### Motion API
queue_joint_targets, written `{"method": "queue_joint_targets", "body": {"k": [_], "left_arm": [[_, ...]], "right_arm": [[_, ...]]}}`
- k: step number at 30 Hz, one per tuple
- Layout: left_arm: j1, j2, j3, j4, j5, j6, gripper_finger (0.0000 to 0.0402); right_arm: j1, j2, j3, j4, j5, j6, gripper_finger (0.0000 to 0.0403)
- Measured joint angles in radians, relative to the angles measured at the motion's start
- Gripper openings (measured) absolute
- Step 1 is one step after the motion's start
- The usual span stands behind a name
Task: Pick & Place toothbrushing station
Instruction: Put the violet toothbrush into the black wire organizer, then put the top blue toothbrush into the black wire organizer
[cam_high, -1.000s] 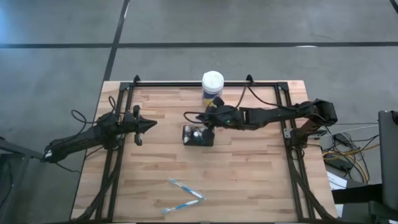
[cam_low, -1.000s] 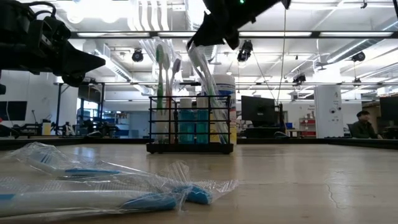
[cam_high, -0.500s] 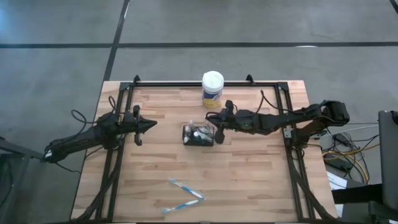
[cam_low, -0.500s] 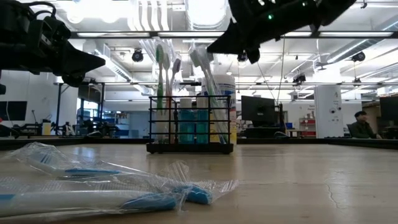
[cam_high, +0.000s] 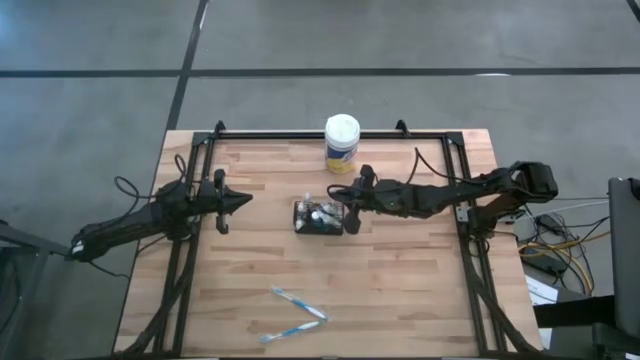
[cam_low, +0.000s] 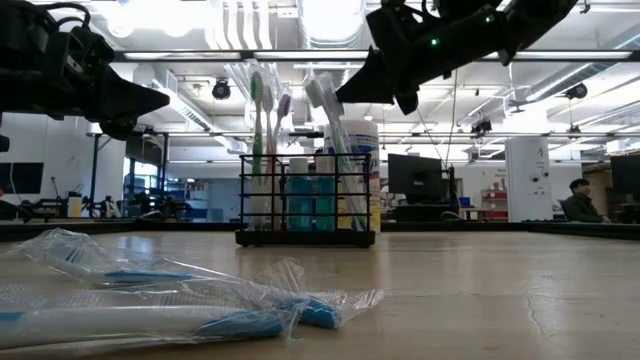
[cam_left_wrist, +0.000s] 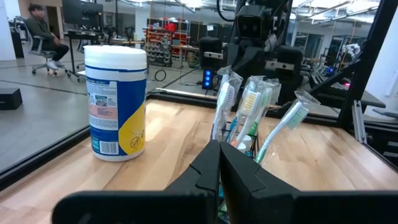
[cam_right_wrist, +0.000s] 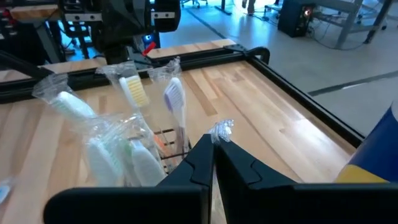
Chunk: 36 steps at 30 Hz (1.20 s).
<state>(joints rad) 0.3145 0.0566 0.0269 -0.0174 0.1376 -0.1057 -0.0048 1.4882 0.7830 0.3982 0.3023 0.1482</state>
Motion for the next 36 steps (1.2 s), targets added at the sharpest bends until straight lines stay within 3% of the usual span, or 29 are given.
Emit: {"method": "queue_joint_targets", "body": {"k": [5, 15, 21, 29, 36], "left_arm": [[0.000, 0.000, 0.000, 0.000, 0.000, 0.007, 0.0014], [0.000, 0.000, 0.000, 0.001, 0.000, 0.007, 0.0014], [0.000, 0.000, 0.000, 0.001, -0.001, 0.007, 0.0014], [0.000, 0.000, 0.000, 0.001, -0.001, 0.007, 0.0014], [0.000, 0.000, 0.000, 0.000, -0.001, 0.005, 0.0014]], "right_arm": [[0.002, -0.001, 0.000, -0.003, -0.018, 0.008, 0.0028], [0.002, -0.021, 0.000, -0.013, -0.015, 0.028, 0.0169], [0.003, -0.079, 0.014, -0.060, -0.014, 0.010, 0.0220], [0.056, -0.238, 0.033, -0.104, -0.011, -0.168, 0.0229], [0.150, -0.439, 0.027, -0.188, -0.012, -0.287, 0.0185]]}}
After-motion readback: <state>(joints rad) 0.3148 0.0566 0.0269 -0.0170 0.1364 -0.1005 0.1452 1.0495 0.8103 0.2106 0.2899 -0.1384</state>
